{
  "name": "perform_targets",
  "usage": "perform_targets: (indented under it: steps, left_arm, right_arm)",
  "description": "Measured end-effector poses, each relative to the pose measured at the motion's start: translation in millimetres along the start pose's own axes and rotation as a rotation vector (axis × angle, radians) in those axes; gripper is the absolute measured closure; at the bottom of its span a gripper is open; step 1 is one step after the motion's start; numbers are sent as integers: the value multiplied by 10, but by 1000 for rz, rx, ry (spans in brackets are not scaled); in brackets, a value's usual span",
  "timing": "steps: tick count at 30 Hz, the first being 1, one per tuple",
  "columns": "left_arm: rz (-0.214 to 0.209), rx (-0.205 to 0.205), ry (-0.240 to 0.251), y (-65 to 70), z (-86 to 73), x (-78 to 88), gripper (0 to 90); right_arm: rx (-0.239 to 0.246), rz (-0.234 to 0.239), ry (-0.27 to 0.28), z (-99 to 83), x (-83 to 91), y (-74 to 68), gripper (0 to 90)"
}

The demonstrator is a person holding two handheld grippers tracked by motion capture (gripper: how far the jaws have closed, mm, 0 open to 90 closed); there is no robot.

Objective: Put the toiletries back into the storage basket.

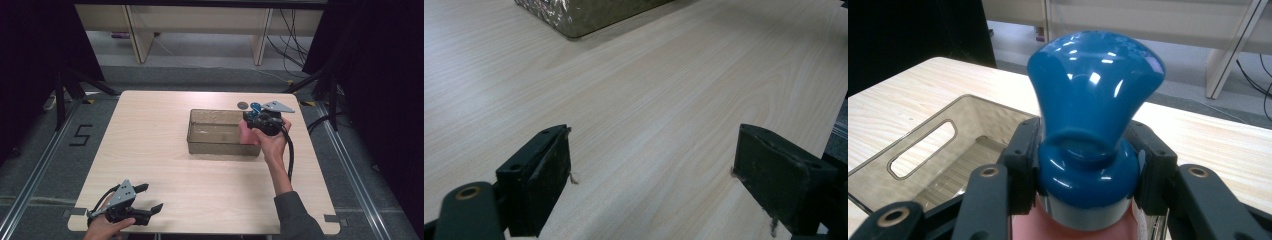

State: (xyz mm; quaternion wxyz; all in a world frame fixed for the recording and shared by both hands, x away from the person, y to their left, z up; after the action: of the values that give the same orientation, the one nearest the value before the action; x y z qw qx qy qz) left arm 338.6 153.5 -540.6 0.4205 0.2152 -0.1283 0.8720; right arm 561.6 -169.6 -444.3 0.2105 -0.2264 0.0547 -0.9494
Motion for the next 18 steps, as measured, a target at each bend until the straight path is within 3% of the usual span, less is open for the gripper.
perform_targets:
  steps: [9, 10, 13, 14, 17, 18]
  left_arm:
    - [-3, 0, -4, -1, -9, 1, 147]
    - [-3, 1, -4, -4, -8, -3, 147]
    - [4, -8, -13, -4, -12, 11, 147]
    - [2, 0, -6, 1, -4, 7, 147]
    - [3, -2, -3, 2, -4, 9, 147]
    - [1, 2, 0, 7, 0, 9, 147]
  right_arm:
    - [3, 8, -4, -37, -12, 8, 536]
    - [24, 3, 0, -36, -19, 34, 536]
    - [1, 2, -8, -60, -22, 37, 536]
    - [20, 0, -4, -56, -28, 65, 536]
    - [10, -4, -7, -78, -37, 78, 536]
    - [-17, -11, -17, -99, -29, 68, 536]
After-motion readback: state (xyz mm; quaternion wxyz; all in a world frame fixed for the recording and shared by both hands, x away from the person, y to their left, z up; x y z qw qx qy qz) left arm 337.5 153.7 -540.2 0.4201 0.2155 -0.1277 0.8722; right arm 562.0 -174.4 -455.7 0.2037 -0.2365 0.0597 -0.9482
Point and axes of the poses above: each handheld gripper's, and its own axes: x roughly backward along the jaws, z roughly out of its top, y roughly to its right, the point moved 9 cm from there along -x, roughly forward along the jaws, and after that the axes turned 8 degrees about -x, right-handed, at the moved point
